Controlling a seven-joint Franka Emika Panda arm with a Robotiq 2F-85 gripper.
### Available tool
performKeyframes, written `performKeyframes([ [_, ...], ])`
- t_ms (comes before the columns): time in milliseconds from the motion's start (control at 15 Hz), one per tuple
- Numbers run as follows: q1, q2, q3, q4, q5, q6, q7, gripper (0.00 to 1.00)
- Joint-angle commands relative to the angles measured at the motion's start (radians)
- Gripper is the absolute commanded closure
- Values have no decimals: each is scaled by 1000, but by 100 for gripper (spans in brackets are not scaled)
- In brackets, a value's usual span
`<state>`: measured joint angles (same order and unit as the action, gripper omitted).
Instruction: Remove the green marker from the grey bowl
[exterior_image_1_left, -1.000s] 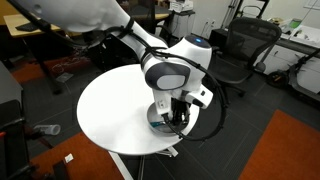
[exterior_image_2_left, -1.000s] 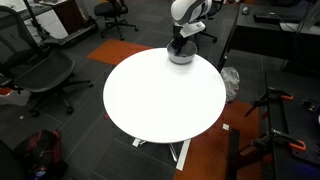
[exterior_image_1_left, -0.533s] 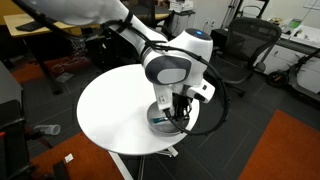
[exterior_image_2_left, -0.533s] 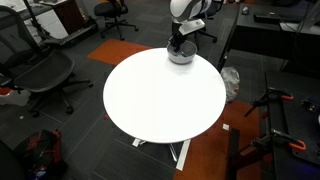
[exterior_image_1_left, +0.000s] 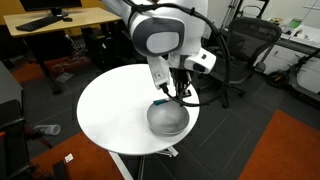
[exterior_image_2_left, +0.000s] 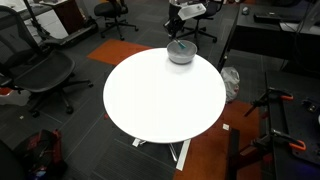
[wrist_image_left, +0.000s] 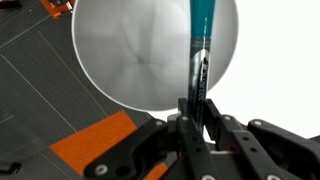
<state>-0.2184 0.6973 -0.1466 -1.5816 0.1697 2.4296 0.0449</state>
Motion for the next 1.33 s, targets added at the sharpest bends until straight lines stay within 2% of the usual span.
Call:
performKeyframes([
  [0,18,-109,23,-117,-15,43,-8,95],
  [267,33,-118,53,-113,-7,33,-8,95],
  [1267,62,21,120,-16,3,6,-8,95],
])
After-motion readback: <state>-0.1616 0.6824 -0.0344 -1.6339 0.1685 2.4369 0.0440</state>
